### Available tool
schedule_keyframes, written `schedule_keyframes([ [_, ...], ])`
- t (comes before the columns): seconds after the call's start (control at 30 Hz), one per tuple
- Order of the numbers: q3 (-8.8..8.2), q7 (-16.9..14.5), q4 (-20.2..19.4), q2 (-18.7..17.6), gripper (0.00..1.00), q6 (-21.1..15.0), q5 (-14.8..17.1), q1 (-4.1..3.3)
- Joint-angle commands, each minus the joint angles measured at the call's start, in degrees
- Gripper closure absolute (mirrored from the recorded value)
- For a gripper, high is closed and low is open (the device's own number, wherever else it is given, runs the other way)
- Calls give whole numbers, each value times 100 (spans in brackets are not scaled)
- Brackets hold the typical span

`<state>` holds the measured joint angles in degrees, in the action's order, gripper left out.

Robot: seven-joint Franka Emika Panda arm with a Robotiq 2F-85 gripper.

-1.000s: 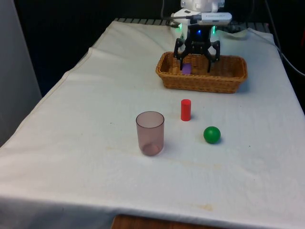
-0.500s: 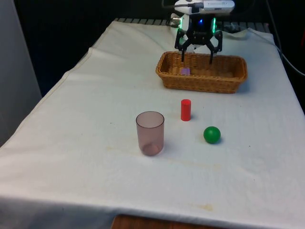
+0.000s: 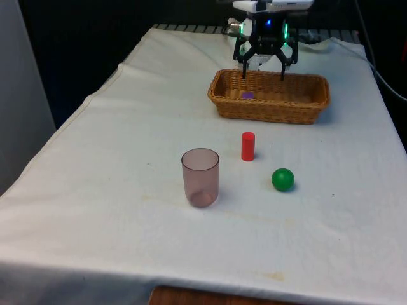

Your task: Pick up the triangular block and place it into the basket.

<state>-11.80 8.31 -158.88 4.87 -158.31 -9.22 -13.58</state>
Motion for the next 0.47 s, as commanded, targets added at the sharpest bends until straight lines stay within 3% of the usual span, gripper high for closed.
schedule_keyframes([
  [0.0, 6, 23, 11, 126, 0, 160, -29, 11],
  [0.1, 11, 23, 29, 384, 0, 424, -23, 11],
  [0.13, 0, 0, 11, 309, 0, 304, 0, 0],
  [0.3, 23, 29, 86, 756, 0, 842, -11, 0],
  [0.43, 46, 40, 120, 928, 0, 1043, 0, -11],
])
